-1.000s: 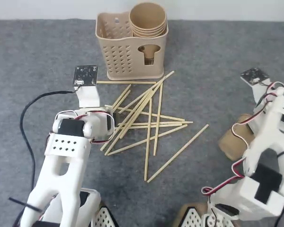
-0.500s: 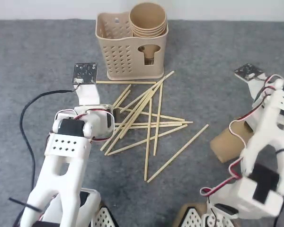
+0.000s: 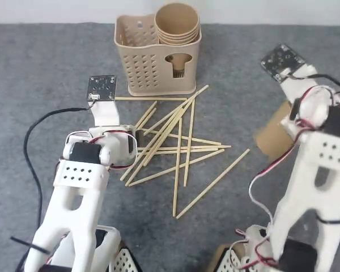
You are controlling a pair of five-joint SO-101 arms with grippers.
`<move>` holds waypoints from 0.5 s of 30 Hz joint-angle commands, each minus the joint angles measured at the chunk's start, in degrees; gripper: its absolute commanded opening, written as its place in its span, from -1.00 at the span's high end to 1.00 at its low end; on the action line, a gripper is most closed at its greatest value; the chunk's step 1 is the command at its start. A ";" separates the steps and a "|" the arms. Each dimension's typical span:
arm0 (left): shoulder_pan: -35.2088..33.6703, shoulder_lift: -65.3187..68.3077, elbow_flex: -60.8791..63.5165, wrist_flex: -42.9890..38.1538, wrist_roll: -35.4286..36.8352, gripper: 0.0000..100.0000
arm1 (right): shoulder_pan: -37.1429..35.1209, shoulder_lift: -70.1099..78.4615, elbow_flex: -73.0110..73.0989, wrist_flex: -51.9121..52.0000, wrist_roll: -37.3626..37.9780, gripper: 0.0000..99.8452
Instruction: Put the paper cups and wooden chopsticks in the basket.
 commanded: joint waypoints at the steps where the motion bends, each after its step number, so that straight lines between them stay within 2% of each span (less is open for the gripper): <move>1: -0.53 -1.76 -1.54 -1.23 -0.44 0.60 | -1.71 -4.09 -2.73 -9.89 -3.60 0.98; 10: -0.62 -1.49 -1.45 -1.32 -0.44 0.60 | -12.26 -3.56 -2.73 -29.58 -10.64 0.98; 15: -2.64 -1.49 -1.45 -1.49 -0.44 0.60 | -17.54 -2.42 -2.73 -41.71 -11.16 0.98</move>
